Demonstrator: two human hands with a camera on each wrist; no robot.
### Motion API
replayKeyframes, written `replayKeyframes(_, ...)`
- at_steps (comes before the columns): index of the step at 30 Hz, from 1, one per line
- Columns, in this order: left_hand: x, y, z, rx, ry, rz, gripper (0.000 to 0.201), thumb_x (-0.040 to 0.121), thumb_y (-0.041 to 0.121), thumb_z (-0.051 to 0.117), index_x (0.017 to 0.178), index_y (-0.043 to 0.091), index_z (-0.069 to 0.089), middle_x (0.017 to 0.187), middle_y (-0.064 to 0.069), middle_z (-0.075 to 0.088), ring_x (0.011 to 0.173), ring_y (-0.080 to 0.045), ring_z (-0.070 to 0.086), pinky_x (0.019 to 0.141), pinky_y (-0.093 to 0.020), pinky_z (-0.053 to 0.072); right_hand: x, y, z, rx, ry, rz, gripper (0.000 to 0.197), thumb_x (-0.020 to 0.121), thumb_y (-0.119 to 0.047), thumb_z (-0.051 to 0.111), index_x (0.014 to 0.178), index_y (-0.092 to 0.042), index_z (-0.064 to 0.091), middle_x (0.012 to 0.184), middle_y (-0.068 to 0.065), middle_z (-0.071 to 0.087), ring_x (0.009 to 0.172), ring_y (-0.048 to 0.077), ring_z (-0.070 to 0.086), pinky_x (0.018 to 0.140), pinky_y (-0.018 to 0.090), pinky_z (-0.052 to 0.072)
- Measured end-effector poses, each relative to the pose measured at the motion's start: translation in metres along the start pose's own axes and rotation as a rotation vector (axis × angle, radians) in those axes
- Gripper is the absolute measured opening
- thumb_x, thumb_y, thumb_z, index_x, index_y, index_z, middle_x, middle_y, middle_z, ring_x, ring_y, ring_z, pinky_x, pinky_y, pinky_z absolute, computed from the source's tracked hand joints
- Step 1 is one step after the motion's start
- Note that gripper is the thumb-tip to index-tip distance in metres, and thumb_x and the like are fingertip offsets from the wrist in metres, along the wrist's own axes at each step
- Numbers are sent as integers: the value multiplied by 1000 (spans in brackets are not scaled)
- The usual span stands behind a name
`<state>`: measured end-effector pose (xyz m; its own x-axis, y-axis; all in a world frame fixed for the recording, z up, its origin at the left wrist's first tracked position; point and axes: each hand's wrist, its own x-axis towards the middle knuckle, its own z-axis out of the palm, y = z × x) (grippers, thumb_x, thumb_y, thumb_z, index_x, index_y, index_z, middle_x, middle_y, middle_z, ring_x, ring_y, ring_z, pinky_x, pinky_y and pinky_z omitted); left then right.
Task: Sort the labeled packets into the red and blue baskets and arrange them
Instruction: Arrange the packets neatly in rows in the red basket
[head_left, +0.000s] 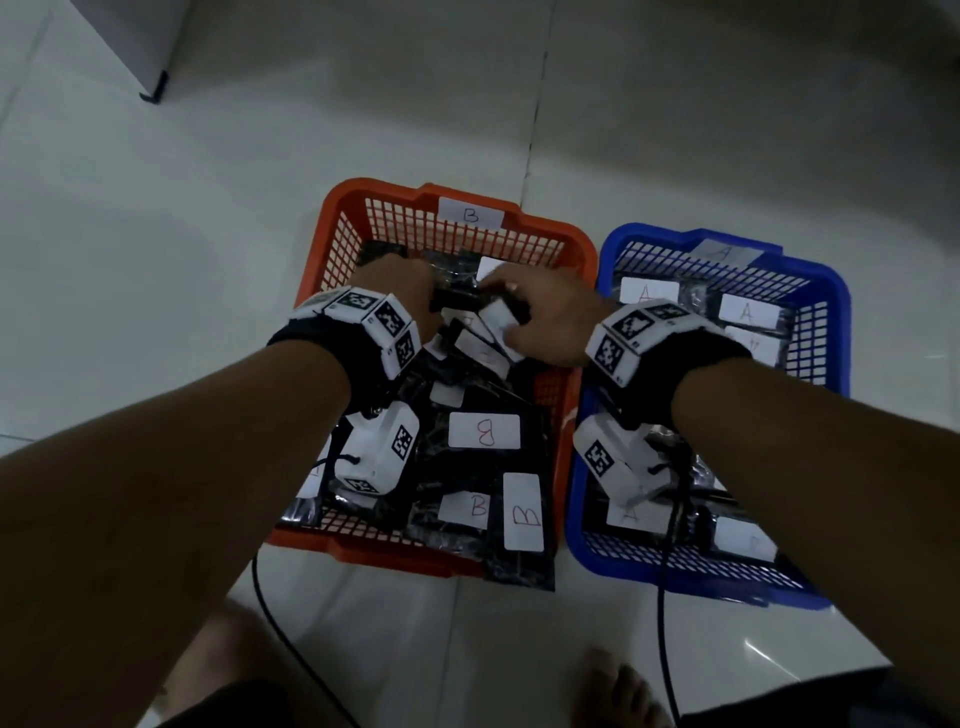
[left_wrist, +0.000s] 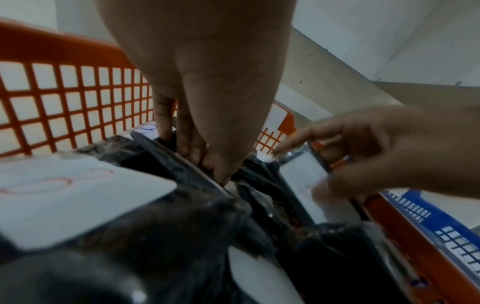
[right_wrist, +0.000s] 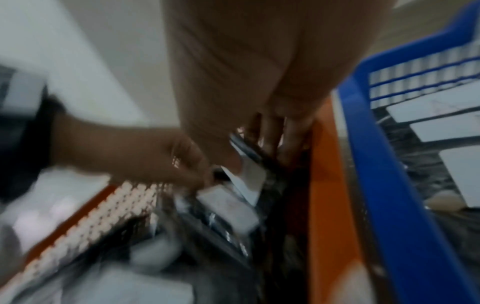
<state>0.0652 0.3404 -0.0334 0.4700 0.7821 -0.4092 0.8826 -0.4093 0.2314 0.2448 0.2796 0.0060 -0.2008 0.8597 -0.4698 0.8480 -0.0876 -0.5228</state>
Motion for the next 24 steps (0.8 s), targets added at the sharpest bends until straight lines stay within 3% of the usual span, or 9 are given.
replayKeyframes(3, -1, 7, 3, 49, -4, -50, 31, 85, 42, 65, 82, 11, 60, 69, -5, 56, 64, -27, 56, 61, -31, 48, 0, 4, -12, 117, 245, 39, 46, 87, -22, 61, 132, -18, 50, 117, 6, 64, 101, 21, 61, 87, 32, 52)
replayKeyframes(6, 1, 11, 5, 22, -14, -107, 34, 82, 46, 66, 75, 16, 53, 64, 0, 49, 63, -24, 51, 71, -36, 47, 0, 11, -16, 110, 336, 108, 47, 83, -27, 61, 128, -20, 49, 110, 4, 67, 94, 22, 64, 83, 36, 54)
replayKeyframes(10, 2, 13, 2, -143, -83, -158, 29, 79, 50, 68, 88, 22, 69, 86, 1, 63, 82, -25, 60, 85, -45, 52, -6, 15, -14, 133, 340, 70, 33, 86, -20, 62, 118, -18, 61, 101, -7, 61, 88, 10, 56, 72, 18, 43)
replayKeyframes(13, -1, 13, 6, -203, -88, -112, 10, 82, 45, 65, 80, 34, 66, 94, 5, 65, 90, -25, 62, 87, -48, 51, -7, 16, -13, 164, 358, 34, 30, 87, -18, 61, 116, -21, 63, 102, -9, 61, 85, 5, 54, 64, 8, 36)
replayKeyframes(15, -3, 10, 9, -202, -68, -94, 12, 86, 40, 57, 84, 34, 68, 98, 4, 68, 87, -26, 63, 82, -46, 54, -5, 17, -12, 171, 348, 43, 28, 88, -20, 61, 116, -21, 62, 103, -6, 62, 84, 8, 56, 65, 12, 39)
replayKeyframes(18, -5, 12, 11, -264, -36, -89, 27, 87, 49, 52, 83, 30, 71, 85, 6, 69, 75, -18, 64, 73, -34, 54, -3, 18, -12, 185, 366, 89, 32, 88, -23, 63, 119, -21, 57, 102, -5, 64, 87, 12, 60, 75, 22, 47)
replayKeyframes(21, -6, 21, 10, -234, -108, -31, 34, 79, 63, 62, 81, 29, 69, 81, 9, 66, 73, -11, 61, 68, -26, 52, -1, 17, -9, 169, 392, 109, 29, 88, -22, 63, 117, -22, 58, 106, -4, 66, 93, 14, 63, 77, 22, 47)
replayKeyframes(24, -7, 25, 11, -320, -143, -30, 31, 73, 54, 75, 81, 26, 65, 86, 8, 65, 81, -13, 61, 70, -25, 48, 0, 12, -9, 92, 386, 76, 33, 91, -17, 58, 124, -22, 61, 119, -1, 61, 104, 14, 57, 82, 20, 38)
